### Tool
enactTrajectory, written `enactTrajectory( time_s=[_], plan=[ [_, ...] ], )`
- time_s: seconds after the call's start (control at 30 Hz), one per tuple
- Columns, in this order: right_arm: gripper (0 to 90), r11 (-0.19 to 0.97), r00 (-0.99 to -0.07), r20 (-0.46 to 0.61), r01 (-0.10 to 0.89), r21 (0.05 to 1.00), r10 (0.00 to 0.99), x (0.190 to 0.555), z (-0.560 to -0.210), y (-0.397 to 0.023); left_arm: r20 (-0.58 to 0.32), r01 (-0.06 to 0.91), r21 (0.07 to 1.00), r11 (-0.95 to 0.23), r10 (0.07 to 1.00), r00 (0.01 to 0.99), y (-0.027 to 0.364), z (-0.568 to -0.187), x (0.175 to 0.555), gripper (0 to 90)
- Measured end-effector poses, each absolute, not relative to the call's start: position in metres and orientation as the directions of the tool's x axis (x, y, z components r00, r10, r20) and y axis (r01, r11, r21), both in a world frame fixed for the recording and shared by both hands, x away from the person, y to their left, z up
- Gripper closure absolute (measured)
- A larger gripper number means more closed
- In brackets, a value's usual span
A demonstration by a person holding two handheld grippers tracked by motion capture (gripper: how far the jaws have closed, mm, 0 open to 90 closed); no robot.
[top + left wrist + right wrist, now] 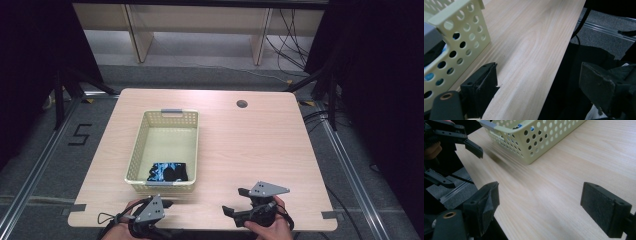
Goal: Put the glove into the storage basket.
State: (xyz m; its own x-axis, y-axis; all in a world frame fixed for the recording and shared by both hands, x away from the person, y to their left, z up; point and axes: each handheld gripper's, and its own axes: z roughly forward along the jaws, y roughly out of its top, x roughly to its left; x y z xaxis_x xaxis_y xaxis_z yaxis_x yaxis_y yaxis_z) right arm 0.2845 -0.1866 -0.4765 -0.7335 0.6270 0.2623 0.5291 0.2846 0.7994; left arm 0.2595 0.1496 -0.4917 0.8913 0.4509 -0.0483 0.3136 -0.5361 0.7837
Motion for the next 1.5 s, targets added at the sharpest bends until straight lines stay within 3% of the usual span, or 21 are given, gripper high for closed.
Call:
enactTrajectory(
  time_s=[0.43, 0.5, 0.73, 1.5],
  plan=[
    [16.2, 0.31, -0.723, 0.259, 0.551, 0.775, 0.64, 0.269, -0.484, -0.19, -0.063, 0.333, 0.764, -0.553, 0.45, 0.891, 0.15, -0.501, 0.253, 15.0],
    [16.2, 0.345, -0.733, 0.207, 0.524, 0.778, 0.648, 0.268, -0.484, -0.192, -0.063, 0.33, 0.765, -0.553, 0.445, 0.893, 0.15, -0.503, 0.252, 15.0],
    [16.3, 0.406, -0.764, 0.175, 0.504, 0.762, 0.621, 0.262, -0.488, -0.192, -0.05, 0.322, 0.757, -0.568, 0.441, 0.896, 0.149, -0.505, 0.249, 15.0],
    [16.3, 0.414, -0.756, 0.181, 0.524, 0.744, 0.629, 0.262, -0.492, -0.193, -0.048, 0.325, 0.758, -0.565, 0.448, 0.892, 0.149, -0.505, 0.25, 15.0]
  ],
)
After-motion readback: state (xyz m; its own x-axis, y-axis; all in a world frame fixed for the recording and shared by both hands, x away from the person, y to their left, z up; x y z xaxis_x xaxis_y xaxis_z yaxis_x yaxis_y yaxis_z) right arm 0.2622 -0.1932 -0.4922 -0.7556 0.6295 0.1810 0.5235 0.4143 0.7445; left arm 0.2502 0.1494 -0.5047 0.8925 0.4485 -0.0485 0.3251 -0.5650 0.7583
